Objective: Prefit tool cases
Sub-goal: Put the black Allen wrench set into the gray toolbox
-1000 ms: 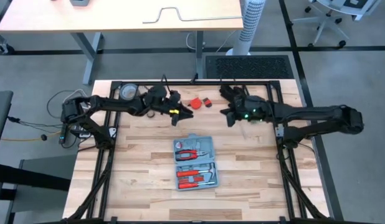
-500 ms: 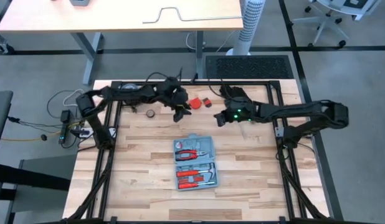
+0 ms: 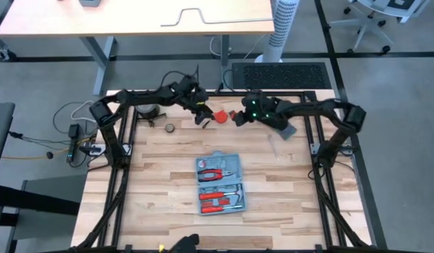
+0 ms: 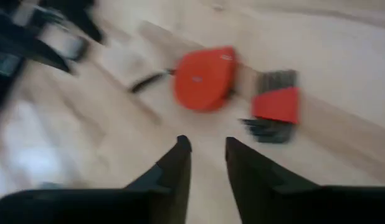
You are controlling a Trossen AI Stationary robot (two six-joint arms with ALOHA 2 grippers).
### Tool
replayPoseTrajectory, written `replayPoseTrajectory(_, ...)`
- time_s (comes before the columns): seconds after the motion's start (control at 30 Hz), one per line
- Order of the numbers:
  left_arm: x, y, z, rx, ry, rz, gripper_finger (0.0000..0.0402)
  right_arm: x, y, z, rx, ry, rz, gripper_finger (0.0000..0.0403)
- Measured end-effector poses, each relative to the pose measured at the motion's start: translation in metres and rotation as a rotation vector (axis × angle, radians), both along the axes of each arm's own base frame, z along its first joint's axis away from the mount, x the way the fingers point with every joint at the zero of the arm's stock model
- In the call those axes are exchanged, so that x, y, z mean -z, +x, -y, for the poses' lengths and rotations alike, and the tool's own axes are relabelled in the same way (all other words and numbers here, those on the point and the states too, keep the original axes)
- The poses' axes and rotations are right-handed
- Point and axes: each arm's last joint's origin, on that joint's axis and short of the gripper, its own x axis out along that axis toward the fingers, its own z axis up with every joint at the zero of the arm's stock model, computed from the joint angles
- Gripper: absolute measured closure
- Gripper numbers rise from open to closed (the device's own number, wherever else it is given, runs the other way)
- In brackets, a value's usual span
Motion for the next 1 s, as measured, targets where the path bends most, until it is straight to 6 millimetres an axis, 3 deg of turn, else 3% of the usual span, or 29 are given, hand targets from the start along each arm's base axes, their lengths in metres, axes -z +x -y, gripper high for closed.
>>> replayPoseTrajectory(0.23,0.001,-0.003,-0.002,-0.002,0.001,-0.011,0.0272,0.021,0.009,0.030,0.015,0.053,-0.161,0.0210)
replayPoseTrajectory(0.4,0.002,-0.004,-0.002,0.006,0.006,-0.018,0.0272,0.035,0.019,0.044,0.028,0.081,-0.202,0.0179)
replayPoseTrajectory(0.7,0.003,-0.005,-0.001,0.022,0.009,-0.035,0.0272,0.045,0.034,0.055,0.043,0.107,-0.247,0.0184)
replayPoseTrajectory(1.0,0.006,-0.007,0.001,0.033,0.006,-0.066,0.0272,0.050,0.036,0.040,0.036,0.142,-0.358,0.0220)
